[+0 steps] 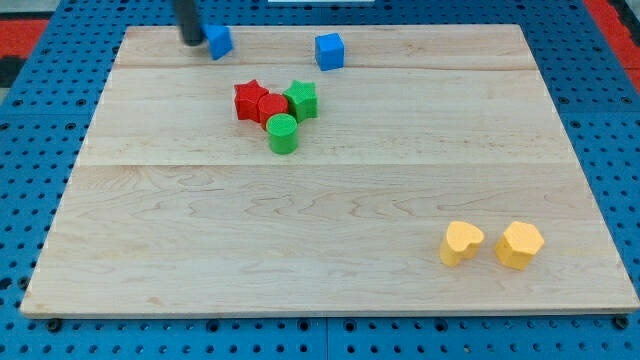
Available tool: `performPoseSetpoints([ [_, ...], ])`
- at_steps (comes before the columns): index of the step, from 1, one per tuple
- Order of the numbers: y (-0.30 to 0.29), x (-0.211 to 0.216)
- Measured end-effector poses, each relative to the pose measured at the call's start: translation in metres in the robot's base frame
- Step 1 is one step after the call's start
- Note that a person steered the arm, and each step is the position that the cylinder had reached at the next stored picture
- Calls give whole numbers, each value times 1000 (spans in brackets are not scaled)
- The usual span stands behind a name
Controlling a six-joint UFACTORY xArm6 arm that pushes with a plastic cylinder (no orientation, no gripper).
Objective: Separate the blue triangle from the blue cube
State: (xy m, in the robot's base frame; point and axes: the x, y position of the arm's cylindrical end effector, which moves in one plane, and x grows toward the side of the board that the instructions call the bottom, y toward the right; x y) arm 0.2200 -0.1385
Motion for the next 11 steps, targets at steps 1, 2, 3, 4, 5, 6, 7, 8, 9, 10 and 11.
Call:
performPoseSetpoints([
  [1, 85, -6],
  [2, 104, -24],
  [3, 111, -22],
  [4, 115, 16],
  [5, 132, 55],
  [6, 91, 34],
  [7, 31, -3],
  [8, 75, -27],
  [9, 140, -18],
  [10, 137, 5],
  [11, 138, 44],
])
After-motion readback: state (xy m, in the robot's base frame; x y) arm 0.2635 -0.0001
